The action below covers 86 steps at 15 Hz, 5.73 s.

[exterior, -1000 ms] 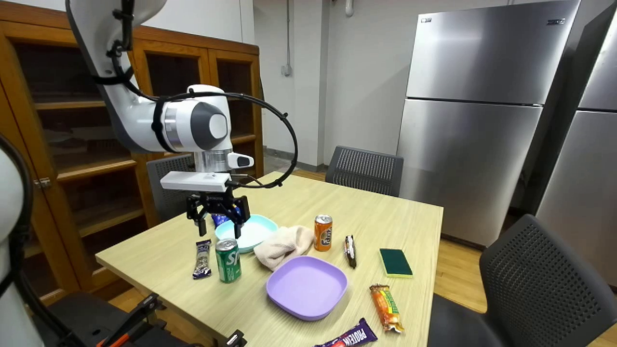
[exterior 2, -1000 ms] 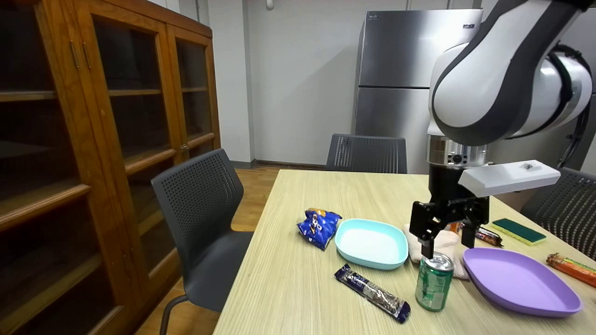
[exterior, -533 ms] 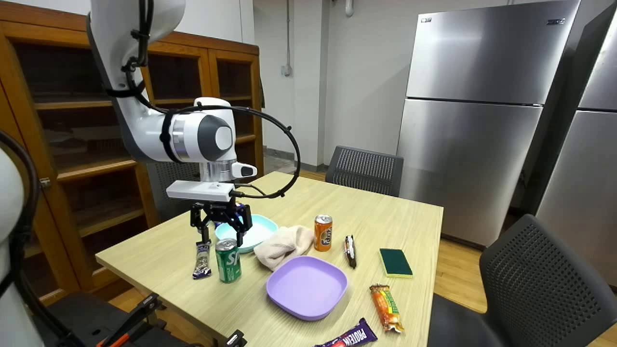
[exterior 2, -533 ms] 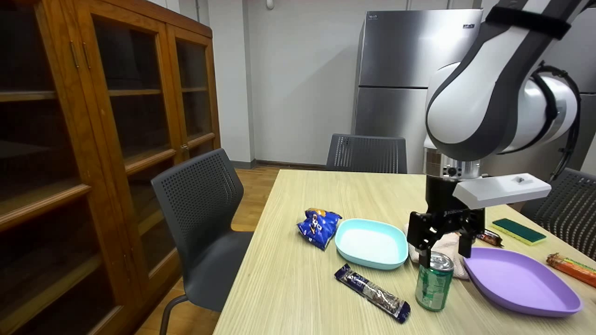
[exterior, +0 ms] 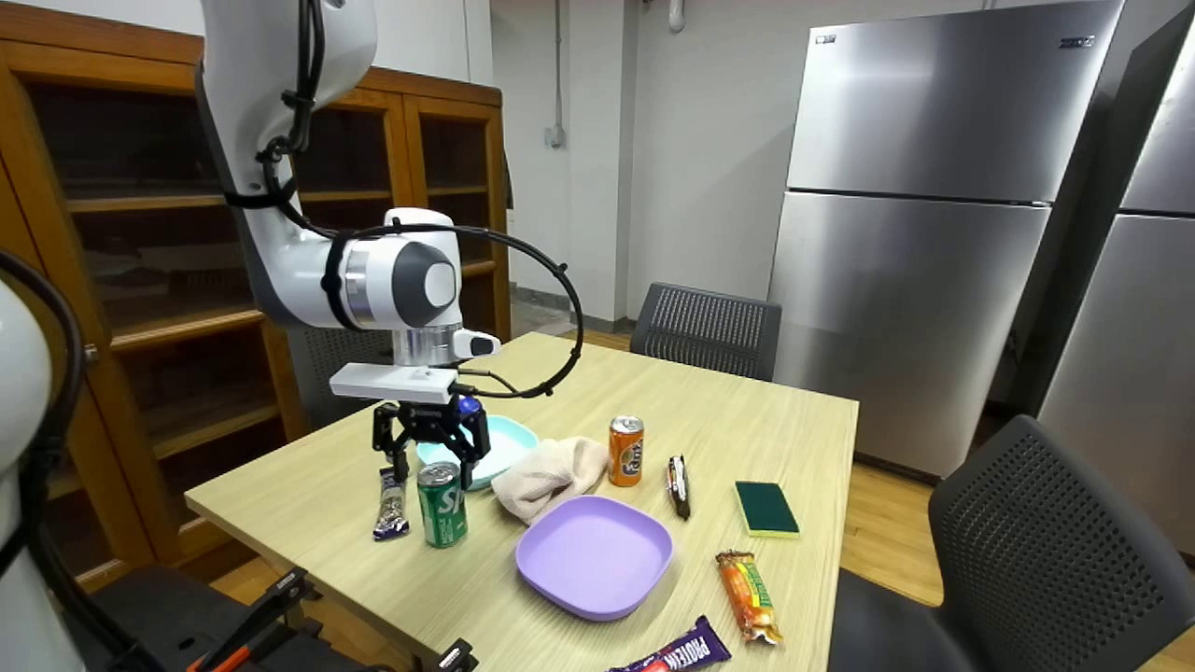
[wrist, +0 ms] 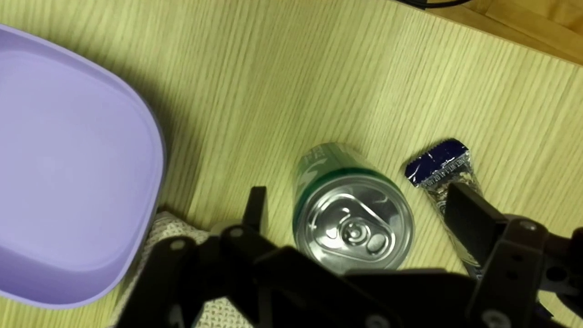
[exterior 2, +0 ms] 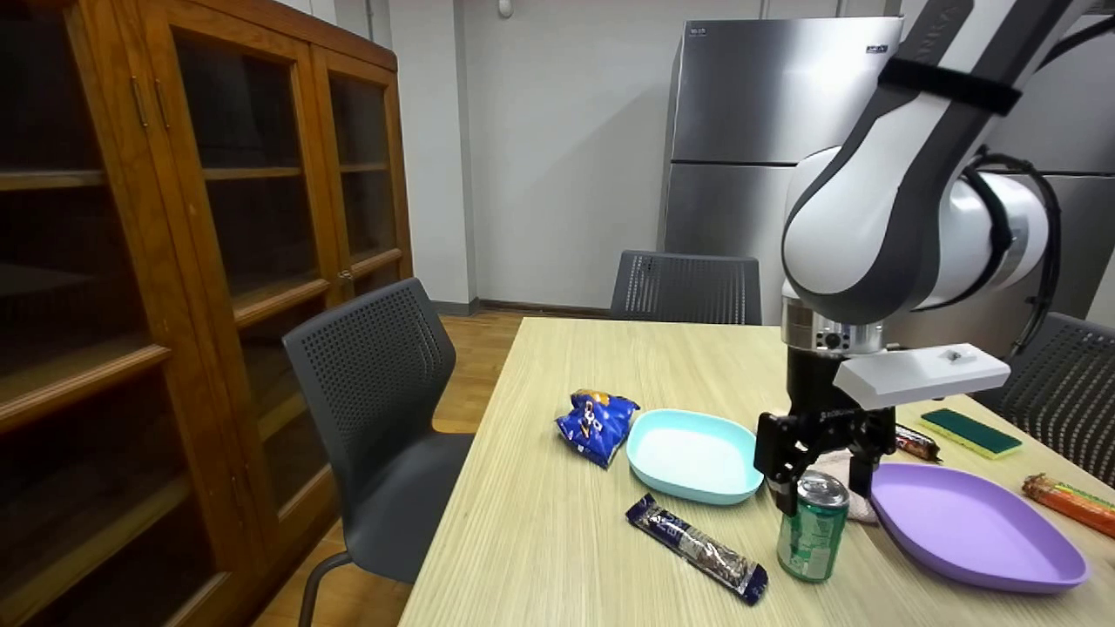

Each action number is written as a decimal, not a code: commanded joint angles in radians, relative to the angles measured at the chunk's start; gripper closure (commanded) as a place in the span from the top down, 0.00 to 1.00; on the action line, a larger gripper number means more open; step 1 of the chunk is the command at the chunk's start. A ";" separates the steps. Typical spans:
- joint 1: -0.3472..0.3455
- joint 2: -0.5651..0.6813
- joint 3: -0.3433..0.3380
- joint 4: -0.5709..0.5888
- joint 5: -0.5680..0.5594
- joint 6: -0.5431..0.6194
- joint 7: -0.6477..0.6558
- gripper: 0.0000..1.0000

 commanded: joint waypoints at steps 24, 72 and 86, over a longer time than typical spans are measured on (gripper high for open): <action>0.021 -0.072 0.024 0.119 0.047 -0.180 -0.059 0.38; 0.013 0.054 0.047 0.387 0.064 -0.270 -0.137 1.00; -0.108 0.012 -0.065 0.376 0.050 -0.260 -0.148 1.00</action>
